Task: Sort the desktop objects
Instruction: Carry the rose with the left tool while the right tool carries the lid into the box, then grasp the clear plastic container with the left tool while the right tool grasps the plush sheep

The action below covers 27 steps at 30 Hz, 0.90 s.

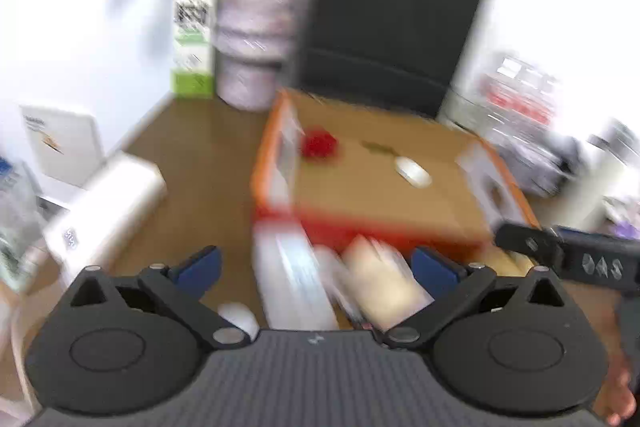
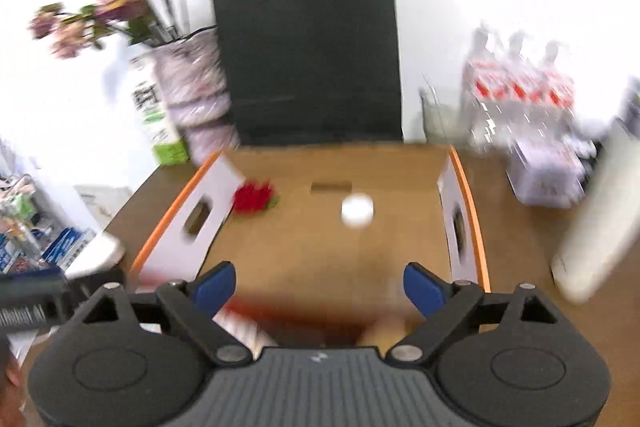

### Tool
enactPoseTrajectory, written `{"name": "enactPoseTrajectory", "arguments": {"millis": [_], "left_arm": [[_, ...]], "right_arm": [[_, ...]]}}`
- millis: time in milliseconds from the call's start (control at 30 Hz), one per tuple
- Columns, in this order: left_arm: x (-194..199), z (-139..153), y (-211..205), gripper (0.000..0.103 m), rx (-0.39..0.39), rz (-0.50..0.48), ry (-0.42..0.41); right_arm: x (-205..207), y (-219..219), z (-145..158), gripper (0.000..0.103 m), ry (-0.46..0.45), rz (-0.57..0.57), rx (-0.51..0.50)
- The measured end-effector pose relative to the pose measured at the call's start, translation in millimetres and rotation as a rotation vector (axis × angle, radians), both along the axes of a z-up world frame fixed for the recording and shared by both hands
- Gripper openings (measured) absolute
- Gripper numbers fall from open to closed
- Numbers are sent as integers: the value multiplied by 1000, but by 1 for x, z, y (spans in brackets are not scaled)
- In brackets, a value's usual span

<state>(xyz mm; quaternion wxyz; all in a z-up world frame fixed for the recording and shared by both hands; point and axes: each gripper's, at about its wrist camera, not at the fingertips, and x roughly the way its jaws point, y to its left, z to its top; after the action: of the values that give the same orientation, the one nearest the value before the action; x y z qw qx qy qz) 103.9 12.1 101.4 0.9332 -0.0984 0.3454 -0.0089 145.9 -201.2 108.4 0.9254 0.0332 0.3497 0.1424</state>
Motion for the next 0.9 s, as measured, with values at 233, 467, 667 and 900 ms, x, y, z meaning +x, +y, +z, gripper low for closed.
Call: {"name": "enactPoseTrajectory", "arguments": {"millis": [233, 467, 667, 900], "left_arm": [[-139, -52, -42, 103, 83, -38, -139], [-174, -101, -53, 103, 246, -70, -134], [-166, -108, -49, 103, 214, -74, -79], [-163, -113, -49, 103, 213, -84, -43]], "right_arm": [[-153, -27, -50, 92, -141, -26, -24], [-227, -42, -87, 92, -238, 24, -8], [-224, -40, -97, 92, -261, -5, -27], [-225, -47, -102, 92, -253, -15, 7]]}}
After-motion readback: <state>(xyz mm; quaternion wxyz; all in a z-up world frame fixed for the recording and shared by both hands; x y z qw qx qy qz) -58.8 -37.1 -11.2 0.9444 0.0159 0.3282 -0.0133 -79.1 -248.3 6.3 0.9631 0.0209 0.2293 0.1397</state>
